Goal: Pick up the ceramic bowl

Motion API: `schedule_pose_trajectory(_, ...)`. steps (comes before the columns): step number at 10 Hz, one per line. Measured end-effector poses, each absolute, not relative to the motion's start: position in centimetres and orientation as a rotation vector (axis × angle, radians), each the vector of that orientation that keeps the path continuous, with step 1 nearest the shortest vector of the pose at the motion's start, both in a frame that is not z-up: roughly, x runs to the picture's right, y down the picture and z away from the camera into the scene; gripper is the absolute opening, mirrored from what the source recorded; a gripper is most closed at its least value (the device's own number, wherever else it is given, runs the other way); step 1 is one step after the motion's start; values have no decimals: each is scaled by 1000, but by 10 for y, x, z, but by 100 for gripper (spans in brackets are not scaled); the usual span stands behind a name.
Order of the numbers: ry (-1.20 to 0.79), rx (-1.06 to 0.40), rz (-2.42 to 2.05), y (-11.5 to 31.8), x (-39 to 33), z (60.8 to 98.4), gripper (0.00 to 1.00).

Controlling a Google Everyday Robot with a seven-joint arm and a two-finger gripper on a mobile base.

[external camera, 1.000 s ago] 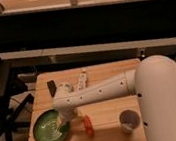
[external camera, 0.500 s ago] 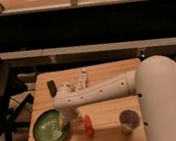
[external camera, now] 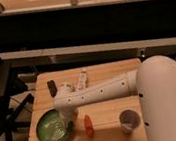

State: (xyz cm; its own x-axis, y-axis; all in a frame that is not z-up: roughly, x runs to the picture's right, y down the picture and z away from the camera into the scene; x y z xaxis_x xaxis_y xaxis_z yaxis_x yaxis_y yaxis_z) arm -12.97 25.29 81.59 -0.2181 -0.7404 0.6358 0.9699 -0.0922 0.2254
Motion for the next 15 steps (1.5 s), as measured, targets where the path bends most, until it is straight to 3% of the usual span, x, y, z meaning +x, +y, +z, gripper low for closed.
schedule_pose_trajectory(7,-721,-432,-1662,252,-127,814,0)
schedule_pose_trajectory(15,-680,-437,-1690,215,-106,791,0)
